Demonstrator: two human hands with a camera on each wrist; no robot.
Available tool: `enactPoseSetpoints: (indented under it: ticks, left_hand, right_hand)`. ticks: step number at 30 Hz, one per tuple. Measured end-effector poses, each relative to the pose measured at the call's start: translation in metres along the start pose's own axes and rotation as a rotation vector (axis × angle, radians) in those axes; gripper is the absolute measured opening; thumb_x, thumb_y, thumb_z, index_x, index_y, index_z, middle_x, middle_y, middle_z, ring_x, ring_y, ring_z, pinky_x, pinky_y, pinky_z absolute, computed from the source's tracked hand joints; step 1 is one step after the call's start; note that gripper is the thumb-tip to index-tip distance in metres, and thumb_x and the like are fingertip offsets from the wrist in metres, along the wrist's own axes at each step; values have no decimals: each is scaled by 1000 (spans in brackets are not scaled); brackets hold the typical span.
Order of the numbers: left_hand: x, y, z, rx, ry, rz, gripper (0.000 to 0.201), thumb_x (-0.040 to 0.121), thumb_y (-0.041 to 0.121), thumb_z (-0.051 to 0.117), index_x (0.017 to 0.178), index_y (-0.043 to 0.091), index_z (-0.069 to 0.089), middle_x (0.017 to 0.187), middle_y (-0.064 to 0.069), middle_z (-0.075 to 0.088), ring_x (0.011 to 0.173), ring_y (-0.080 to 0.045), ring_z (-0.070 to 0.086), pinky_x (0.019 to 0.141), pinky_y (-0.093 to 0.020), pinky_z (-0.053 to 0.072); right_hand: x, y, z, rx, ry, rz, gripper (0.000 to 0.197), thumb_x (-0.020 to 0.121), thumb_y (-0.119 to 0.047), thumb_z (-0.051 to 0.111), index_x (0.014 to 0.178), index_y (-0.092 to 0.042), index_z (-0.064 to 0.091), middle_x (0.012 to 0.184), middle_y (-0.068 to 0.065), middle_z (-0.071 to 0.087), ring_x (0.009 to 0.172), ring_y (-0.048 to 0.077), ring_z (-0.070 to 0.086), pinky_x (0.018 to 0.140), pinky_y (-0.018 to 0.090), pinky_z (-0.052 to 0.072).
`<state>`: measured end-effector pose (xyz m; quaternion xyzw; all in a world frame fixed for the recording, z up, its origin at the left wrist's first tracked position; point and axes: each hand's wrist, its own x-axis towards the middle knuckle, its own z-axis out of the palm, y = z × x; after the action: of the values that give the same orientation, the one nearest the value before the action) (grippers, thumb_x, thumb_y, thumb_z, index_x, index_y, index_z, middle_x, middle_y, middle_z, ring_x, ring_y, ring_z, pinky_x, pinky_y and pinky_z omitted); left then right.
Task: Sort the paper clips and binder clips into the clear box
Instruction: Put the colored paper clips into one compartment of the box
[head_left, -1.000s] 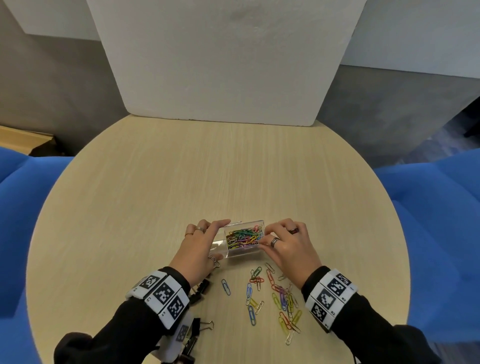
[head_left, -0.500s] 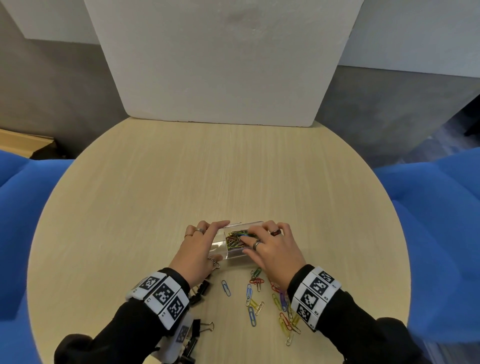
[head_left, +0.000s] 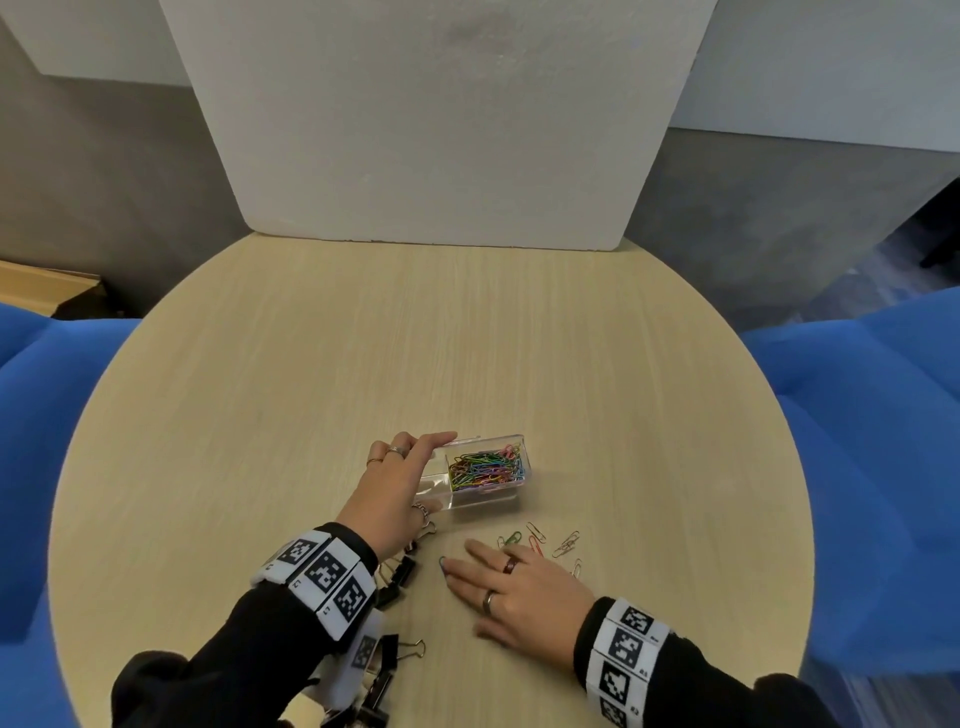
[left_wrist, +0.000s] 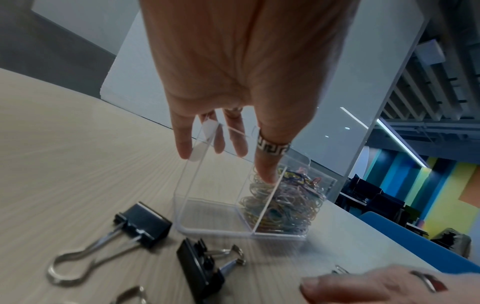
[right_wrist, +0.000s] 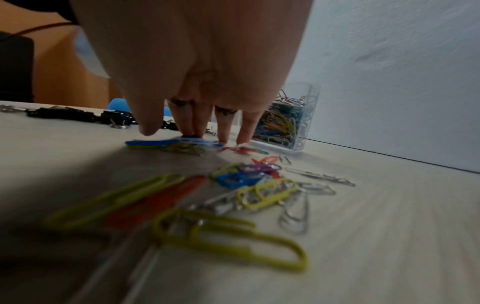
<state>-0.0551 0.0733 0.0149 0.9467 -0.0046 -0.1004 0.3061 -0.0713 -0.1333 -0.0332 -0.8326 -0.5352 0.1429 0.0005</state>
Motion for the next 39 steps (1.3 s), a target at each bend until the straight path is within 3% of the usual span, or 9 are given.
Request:
enactPoseSetpoints:
  ticks: [9,12,15,17,19,22,27,31,39]
  left_hand:
    - [1,0,0,-13,6,12,71,86,12,60,142,35,22,124,1,42,102,-14,29,91,-22,28]
    - [1,2,0,24,5,-7,71,86,15,60,142,34,20,126,-1,42,107,-17,32,96,-26,31]
    - [-3,9,1,201,50,-26,73,83,23,64,142,33,22,137,-1,36,124,-23,33,110,-44,28]
    - [-10,17,2,284,185,68,71,74,27,70,135,29,34,135,-2,41,124,-26,36,106,-59,27]
    - [-20,25,7,252,351,246,55,73,30,62,125,26,43,127,1,45,114,-21,39,101,-53,33]
    - [-39,40,19,135,164,439,39,81,28,51,120,27,48,120,5,50,103,-12,49,88,-35,47]
    - [-44,31,58,161,-486,165,86,75,32,72,141,28,18,142,1,19,127,-18,37,102,-35,44]
    - [-34,35,71,136,-468,123,99,68,26,78,143,28,14,144,3,14,129,-18,33,101,-32,43]
    - [-14,61,82,-7,-390,102,76,78,21,69,141,24,27,142,1,24,126,-18,39,106,-33,40]
  right_hand:
    - [-40,15,-2,56,111,99,38,93,-35,34,104,-28,69,117,-12,64,108,12,61,82,25,53]
    - [-43,19,-4,80,101,246,41,94,-36,31,119,-24,61,124,-8,61,116,14,56,87,26,52]
    - [-39,22,-9,156,-60,474,54,95,-48,19,127,-21,53,134,-3,53,123,17,51,87,31,53]
    - [-39,24,-10,151,-98,485,74,93,-54,-4,135,-19,46,146,-3,33,134,16,33,104,31,37]
    - [-45,27,-9,248,-99,397,90,76,-64,-12,144,-20,26,150,-11,8,140,11,5,111,26,5]
    - [-62,31,-12,392,-1,501,95,70,-73,-13,140,-29,34,149,-15,25,138,4,18,116,24,12]
    - [-86,36,-16,540,-27,694,100,52,-88,39,136,-34,31,135,-11,27,123,8,27,108,28,30]
    - [-92,25,-13,618,-178,676,110,48,-59,79,138,-35,21,131,-10,22,122,10,26,111,28,25]
    - [-66,24,-5,638,119,824,106,58,-49,80,142,-30,19,133,-5,21,124,13,23,109,27,25]
